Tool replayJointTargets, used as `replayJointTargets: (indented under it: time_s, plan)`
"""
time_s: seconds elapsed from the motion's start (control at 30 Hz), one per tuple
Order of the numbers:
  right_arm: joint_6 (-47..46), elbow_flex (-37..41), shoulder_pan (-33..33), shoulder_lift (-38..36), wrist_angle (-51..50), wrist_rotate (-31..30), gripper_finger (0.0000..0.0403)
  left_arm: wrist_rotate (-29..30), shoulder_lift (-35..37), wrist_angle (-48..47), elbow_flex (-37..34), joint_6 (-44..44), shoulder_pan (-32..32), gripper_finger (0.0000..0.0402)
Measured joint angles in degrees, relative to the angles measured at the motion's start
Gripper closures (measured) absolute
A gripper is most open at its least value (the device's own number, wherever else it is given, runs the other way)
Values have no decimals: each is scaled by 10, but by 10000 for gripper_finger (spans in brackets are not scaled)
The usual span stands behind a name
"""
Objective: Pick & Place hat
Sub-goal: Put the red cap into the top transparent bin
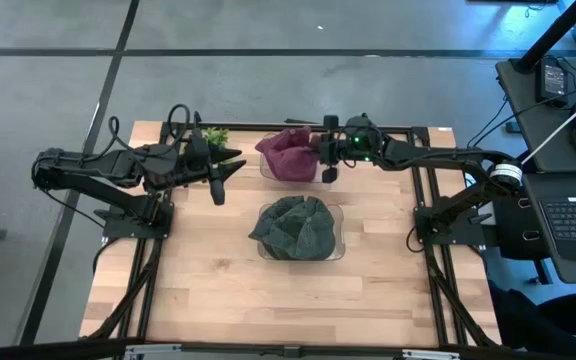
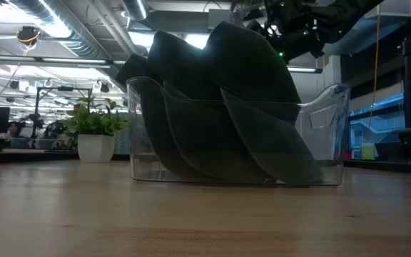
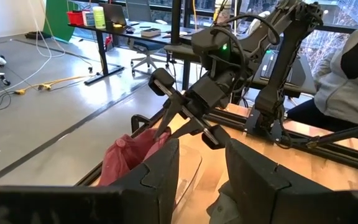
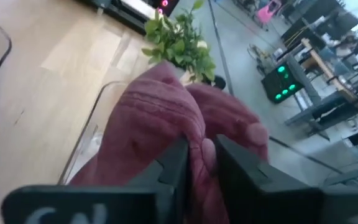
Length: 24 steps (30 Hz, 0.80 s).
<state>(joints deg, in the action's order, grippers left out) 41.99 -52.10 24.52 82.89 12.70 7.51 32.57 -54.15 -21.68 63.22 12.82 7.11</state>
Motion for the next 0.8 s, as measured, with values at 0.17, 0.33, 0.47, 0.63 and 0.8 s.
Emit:
replayJointTargets:
  time_s: [0.17,0.33,0.47,0.63,0.8]
  plan:
    - [0,0,0,0,-10,-5,319,0,0,-11,0,0,0,275]
    - [-82,0,3,0,-10,-5,317,-5,-1,-14,0,0,0,277]
    - [-151,0,5,0,-3,-10,295,-6,-1,-14,0,1,0,278]
    - [-204,0,7,0,3,-34,226,-6,-1,-14,0,1,0,275]
    - [-212,-1,10,8,16,-62,149,-7,-1,-14,0,1,0,275]
